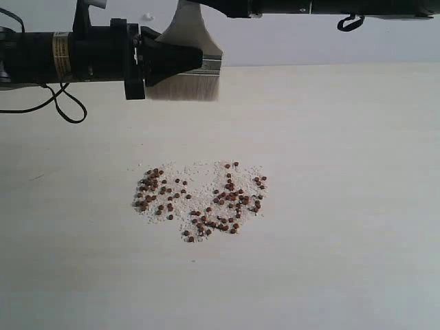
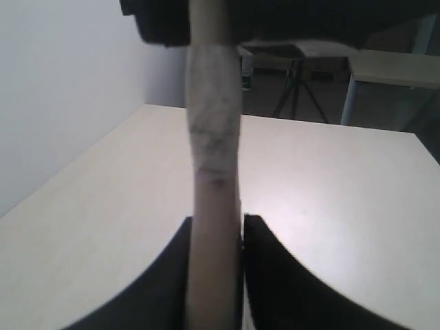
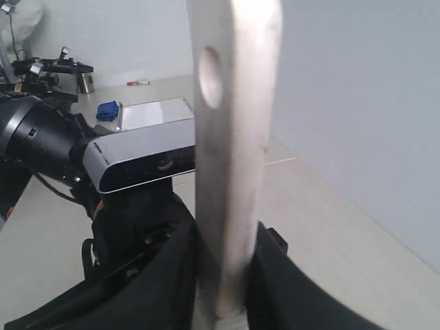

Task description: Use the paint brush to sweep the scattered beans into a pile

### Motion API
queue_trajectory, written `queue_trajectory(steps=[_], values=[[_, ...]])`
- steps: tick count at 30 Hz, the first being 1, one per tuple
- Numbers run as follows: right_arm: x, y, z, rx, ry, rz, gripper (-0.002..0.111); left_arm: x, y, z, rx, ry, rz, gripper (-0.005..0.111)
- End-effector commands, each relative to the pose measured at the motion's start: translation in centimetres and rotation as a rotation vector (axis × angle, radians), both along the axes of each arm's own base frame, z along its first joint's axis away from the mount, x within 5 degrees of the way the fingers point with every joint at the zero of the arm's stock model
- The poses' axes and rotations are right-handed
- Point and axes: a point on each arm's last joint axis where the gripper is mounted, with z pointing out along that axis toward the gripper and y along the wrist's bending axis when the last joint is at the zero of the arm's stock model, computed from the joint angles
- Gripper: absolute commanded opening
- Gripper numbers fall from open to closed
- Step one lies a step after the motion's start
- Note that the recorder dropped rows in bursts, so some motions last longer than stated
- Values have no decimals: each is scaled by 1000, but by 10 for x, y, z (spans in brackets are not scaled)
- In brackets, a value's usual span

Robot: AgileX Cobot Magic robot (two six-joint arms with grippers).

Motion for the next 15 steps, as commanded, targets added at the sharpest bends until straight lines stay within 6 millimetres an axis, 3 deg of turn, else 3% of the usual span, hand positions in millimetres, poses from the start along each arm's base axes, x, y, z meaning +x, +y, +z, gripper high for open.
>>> queue_trajectory(steps=[1,3,6,13,15], values=[[9,-4,-5,-57,7,-105,0,5,0,10,-68,12,58,52],[11,-4,-6,-66,4,-119,0,5,0,10,-68,12,57,63],[15,-7,-8,-93,5,-170,0,5,0,10,-70,13,58,69],[34,-25,-13,-242,-9,-461,0,5,0,11,-75,15,62,67],[39,-36,-11,-315,-32,-589,0,7,2,11,-78,16,71,58]])
